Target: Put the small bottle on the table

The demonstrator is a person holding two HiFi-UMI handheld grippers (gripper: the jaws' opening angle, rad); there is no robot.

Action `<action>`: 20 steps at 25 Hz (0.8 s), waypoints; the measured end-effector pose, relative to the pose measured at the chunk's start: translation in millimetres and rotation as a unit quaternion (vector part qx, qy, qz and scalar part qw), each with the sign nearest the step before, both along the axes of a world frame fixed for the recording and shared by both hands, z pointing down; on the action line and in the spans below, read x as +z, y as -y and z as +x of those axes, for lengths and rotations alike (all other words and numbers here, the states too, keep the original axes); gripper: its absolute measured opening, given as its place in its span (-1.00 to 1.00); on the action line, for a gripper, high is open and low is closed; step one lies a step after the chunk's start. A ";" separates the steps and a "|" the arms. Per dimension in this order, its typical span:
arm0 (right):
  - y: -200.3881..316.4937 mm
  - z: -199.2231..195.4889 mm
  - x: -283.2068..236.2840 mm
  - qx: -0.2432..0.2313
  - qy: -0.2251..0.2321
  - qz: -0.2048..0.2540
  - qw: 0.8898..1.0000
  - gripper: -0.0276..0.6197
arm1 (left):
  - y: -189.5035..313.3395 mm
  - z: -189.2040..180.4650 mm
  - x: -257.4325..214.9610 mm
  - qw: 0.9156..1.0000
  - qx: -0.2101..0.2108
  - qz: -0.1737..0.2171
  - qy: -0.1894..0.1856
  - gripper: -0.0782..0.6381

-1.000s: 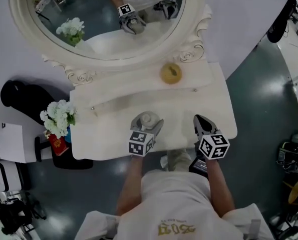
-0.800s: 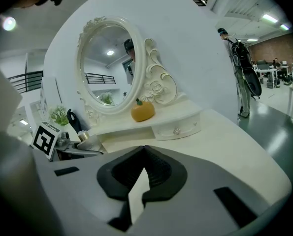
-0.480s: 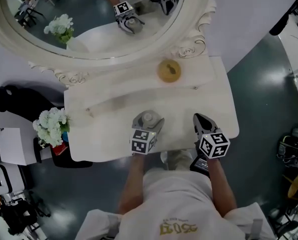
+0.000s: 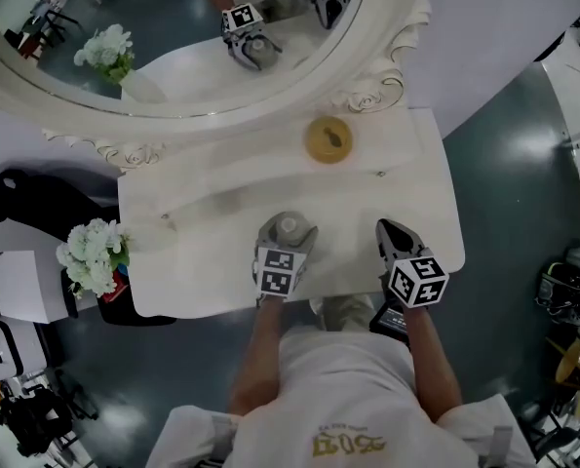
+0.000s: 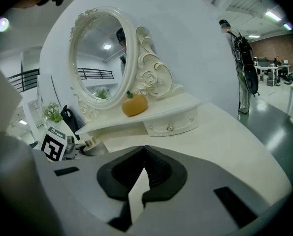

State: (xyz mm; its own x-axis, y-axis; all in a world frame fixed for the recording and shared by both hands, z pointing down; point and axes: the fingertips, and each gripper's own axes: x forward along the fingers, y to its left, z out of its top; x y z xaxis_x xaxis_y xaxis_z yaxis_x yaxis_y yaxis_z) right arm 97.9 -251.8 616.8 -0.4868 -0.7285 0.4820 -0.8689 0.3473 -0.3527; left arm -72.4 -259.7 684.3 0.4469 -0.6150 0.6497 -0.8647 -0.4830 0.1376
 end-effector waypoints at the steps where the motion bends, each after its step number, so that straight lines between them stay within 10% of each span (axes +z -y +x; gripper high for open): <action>1: 0.5 0.0 0.5 -0.001 0.000 -0.001 1.000 -0.88 | 1.0 -0.8 1.3 1.000 -0.002 0.001 0.003 0.19; 20: -6.4 -2.5 0.1 0.004 -0.009 0.004 1.000 -0.88 | -1.4 -1.2 11.6 0.998 0.021 0.016 0.064 0.20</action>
State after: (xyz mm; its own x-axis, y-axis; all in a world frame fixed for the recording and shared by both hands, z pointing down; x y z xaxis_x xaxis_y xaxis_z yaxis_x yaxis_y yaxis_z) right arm 95.5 -245.3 616.9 -0.4711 -0.7366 0.4853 -0.8784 0.3421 -0.3336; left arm -73.7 -258.3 695.9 0.3871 -0.6189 0.6835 -0.8530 -0.5219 0.0106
